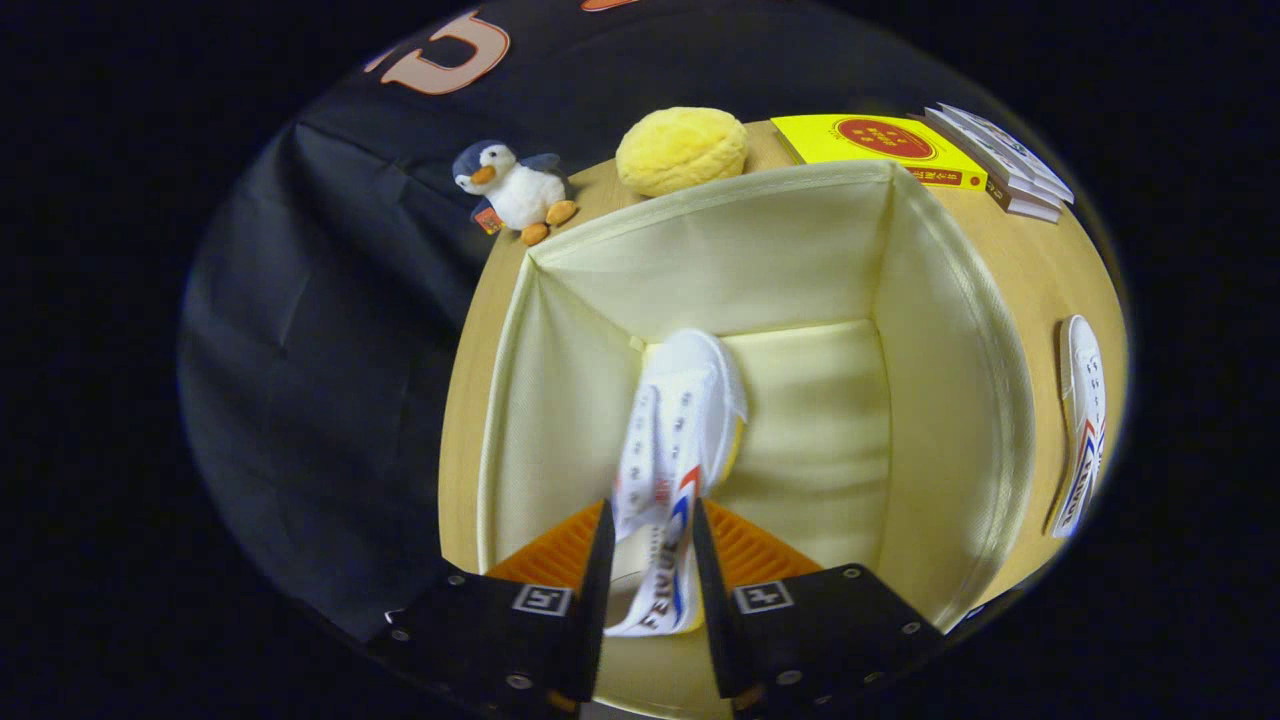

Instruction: Open the storage box then place both shoes into the box .Put the left shoe in first, then the right shoe, with the right side of both shoes facing outward in a uniform manner.

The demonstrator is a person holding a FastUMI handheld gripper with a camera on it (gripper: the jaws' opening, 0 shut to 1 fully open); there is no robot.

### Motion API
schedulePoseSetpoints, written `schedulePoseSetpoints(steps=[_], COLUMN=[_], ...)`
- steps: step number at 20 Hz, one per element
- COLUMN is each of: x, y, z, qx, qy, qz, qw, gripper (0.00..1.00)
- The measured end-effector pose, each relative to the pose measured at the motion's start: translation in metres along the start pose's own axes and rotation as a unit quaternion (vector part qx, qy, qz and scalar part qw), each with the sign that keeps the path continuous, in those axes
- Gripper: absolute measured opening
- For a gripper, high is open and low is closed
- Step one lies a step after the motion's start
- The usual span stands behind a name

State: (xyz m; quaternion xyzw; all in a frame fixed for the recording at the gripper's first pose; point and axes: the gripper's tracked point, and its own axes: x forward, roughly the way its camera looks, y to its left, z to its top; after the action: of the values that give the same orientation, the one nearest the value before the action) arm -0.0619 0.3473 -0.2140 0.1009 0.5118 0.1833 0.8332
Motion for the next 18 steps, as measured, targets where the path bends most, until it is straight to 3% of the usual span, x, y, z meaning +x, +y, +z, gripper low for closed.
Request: schedulePoseSetpoints(steps=[2, 3, 7, 11, 18], x=[-0.011, -0.020, -0.067, -0.111, -0.156], y=[-0.004, -0.005, -0.015, -0.051, -0.148], z=[0.010, 0.019, 0.040, 0.056, 0.068], qx=[-0.007, -0.010, -0.015, -0.025, 0.015], qy=[-0.018, -0.029, -0.068, -0.099, -0.123], qz=[-0.002, 0.001, 0.024, 0.016, -0.016], qw=[1.000, 1.000, 0.997, 0.995, 0.992], gripper=[0.92, 0.99, 0.98, 0.98, 0.98])
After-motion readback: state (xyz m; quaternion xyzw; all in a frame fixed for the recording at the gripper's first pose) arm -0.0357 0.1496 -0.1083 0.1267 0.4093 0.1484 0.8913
